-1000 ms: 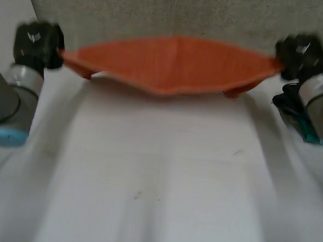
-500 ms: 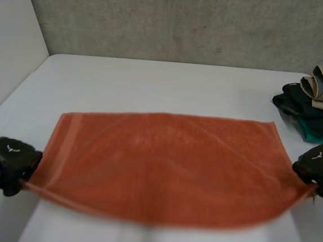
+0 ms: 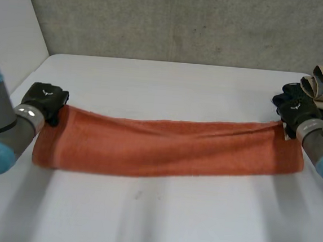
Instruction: Fold the laundry.
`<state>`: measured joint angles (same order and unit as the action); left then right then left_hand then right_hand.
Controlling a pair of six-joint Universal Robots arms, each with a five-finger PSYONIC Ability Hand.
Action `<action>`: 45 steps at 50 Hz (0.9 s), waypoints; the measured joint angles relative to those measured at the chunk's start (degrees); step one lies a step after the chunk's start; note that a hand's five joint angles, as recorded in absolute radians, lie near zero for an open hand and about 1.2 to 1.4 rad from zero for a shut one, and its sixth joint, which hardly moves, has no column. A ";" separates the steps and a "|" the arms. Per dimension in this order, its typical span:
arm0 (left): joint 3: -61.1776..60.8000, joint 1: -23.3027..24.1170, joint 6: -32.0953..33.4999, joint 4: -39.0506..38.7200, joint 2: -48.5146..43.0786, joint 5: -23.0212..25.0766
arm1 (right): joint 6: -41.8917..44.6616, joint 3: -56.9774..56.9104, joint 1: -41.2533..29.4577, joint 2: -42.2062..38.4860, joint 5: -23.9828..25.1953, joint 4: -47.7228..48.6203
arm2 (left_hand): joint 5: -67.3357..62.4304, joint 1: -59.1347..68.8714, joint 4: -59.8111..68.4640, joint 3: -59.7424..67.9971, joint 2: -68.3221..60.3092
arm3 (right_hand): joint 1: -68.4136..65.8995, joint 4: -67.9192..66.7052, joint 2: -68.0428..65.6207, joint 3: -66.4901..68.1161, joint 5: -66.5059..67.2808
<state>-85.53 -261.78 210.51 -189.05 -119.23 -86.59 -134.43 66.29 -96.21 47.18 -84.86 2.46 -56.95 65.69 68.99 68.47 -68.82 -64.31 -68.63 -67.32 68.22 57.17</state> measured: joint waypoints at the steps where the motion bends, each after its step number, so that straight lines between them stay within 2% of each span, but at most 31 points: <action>1: 2.58 0.64 -0.04 0.10 -2.13 -1.39 | 0.04 -2.01 -0.24 -1.55 -0.52 0.88 | 0.00 0.00 0.00 0.00 0.00 | 0.00 0.00 0.00 0.00 0.00; 7: 12.44 2.97 0.18 0.75 -10.00 -6.19 | 0.40 -9.62 -1.44 -7.35 -2.27 2.17 | 0.00 0.00 0.00 0.00 0.00 | 0.26 0.77 0.76 -0.53 -0.54; 9: 14.05 3.34 0.23 0.85 -11.30 -6.74 | 0.50 -11.28 -1.81 -8.64 -2.68 2.22 | 0.00 0.00 0.00 0.00 0.00 | 4.05 7.21 7.06 -6.85 -5.98; 12: 17.28 4.31 0.37 0.87 -13.74 -7.50 | 0.75 -15.91 -3.06 -12.23 -4.09 2.21 | 0.23 -0.27 -0.90 -0.66 0.80 | 20.66 23.67 24.04 -24.28 -23.06; 13: 17.86 4.59 0.42 0.85 -14.12 -7.60 | 0.78 -16.92 -3.36 -13.00 -4.53 2.21 | 9.62 -10.67 -11.41 -11.99 12.35 | 30.59 31.24 33.97 -33.98 -33.24; 14: 18.41 4.93 0.47 0.81 -14.43 -7.70 | 0.82 -17.83 -3.65 -13.66 -5.01 2.24 | 15.36 -17.23 -17.32 -17.81 18.29 | 37.31 38.33 40.72 -40.51 -41.21; 16: 19.16 5.58 0.59 0.79 -14.72 -7.83 | 0.81 -19.25 -4.20 -14.68 -6.01 2.29 | 38.32 -43.12 -40.37 -39.12 39.78 | 50.04 52.82 53.04 -53.23 -52.51; 17: 19.23 5.68 0.60 0.80 -14.74 -7.84 | 0.80 -19.39 -4.27 -14.78 -6.17 2.31 | 38.32 -43.12 -40.37 -39.12 39.78 | 50.58 53.61 53.63 -53.89 -53.08; 18: 19.49 6.18 0.67 0.83 -14.81 -7.91 | 0.70 -19.84 -4.64 -15.05 -6.81 2.39 | 49.05 -52.43 -51.63 -50.25 50.86 | 51.48 55.95 55.03 -55.98 -54.65; 20: 19.54 6.94 0.65 0.86 -14.66 -7.97 | 0.47 -19.78 -5.11 -14.76 -7.41 2.56 | 53.90 -54.59 -56.80 -55.66 55.95 | 51.48 56.57 55.08 -56.31 -54.64; 29: 16.54 9.29 -0.01 1.26 -11.60 -8.08 | -3.41 -10.79 -5.82 -5.59 -6.87 2.87 | 54.06 -54.59 -57.34 -56.20 56.79 | 51.48 56.57 55.08 -56.31 -54.64; 36: 9.22 9.86 -1.91 1.43 -4.30 -7.85 | -9.64 3.45 -3.70 6.01 -1.04 -1.28 | 54.06 -54.59 -57.34 -56.20 56.79 | 51.17 55.48 54.14 -55.13 -53.62; 45: 2.34 9.97 -4.96 0.78 1.26 -7.31 | -10.67 14.17 3.57 9.97 9.14 -8.69 | 54.07 -54.59 -57.34 -56.20 56.79 | 31.40 35.94 34.54 -35.49 -34.27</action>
<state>-83.19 -251.81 205.55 -188.27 -117.98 -93.90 -145.10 80.46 -92.64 57.14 -75.71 -6.23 -2.88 11.10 11.65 12.27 -12.03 -32.91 -32.68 -32.78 32.73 22.90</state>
